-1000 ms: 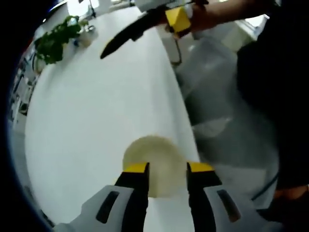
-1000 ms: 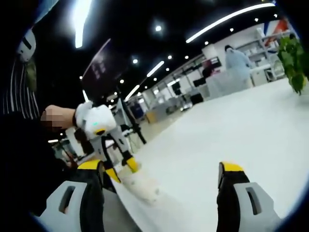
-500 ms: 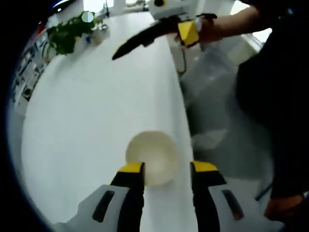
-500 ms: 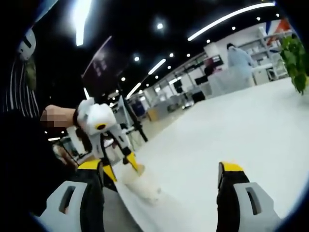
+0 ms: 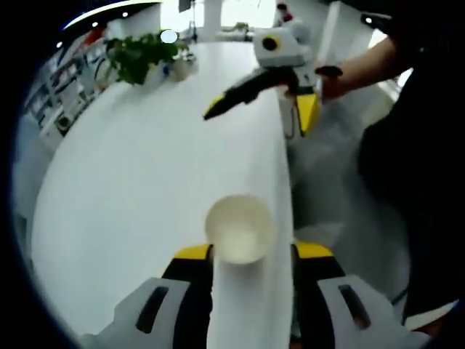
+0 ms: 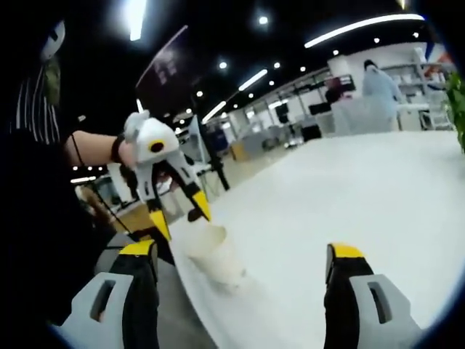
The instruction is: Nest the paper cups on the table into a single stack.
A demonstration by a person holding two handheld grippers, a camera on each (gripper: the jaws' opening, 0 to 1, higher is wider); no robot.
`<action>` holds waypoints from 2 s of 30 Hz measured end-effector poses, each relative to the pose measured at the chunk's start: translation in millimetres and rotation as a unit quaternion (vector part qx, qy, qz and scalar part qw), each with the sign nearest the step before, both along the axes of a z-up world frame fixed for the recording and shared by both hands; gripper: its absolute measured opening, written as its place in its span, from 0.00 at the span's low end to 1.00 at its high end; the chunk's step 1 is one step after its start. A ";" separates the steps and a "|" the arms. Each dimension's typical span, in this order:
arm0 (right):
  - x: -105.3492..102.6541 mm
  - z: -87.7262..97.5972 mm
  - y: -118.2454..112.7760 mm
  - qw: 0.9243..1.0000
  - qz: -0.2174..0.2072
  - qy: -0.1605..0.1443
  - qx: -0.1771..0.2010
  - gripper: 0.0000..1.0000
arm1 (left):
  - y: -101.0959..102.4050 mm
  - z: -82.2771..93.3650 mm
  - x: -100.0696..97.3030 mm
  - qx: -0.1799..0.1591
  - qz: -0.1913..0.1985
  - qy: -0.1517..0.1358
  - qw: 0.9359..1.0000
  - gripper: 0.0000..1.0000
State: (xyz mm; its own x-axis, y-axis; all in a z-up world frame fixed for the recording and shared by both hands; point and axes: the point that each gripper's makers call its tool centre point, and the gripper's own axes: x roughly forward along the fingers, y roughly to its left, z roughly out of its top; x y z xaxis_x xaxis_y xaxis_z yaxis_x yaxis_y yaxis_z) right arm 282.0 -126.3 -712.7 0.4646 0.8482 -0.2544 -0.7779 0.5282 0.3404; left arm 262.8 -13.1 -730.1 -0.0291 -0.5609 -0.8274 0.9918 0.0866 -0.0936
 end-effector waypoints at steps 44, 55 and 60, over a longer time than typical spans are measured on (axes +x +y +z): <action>-22.2 -79.2 73.4 0.972 0.186 -0.011 -0.145 0.54 | 3.9 -52.4 3.8 -0.045 0.072 -0.014 0.996 0.40; -16.4 -76.2 85.8 0.970 0.199 -0.023 -0.135 0.46 | -3.9 -54.8 6.7 -0.058 0.068 -0.019 0.996 0.38; -18.1 -76.2 89.3 0.968 0.208 -0.028 -0.136 0.41 | -5.8 -55.0 6.5 -0.060 0.058 -0.026 0.996 0.36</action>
State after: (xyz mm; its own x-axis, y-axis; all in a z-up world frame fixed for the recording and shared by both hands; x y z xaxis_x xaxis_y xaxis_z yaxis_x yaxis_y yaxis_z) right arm 263.9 -37.0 -788.9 0.1161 0.8699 -0.4793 -0.9561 0.2286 0.1834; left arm 269.3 -18.9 -785.1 0.0830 -0.6528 -0.7530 0.9796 0.1921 -0.0586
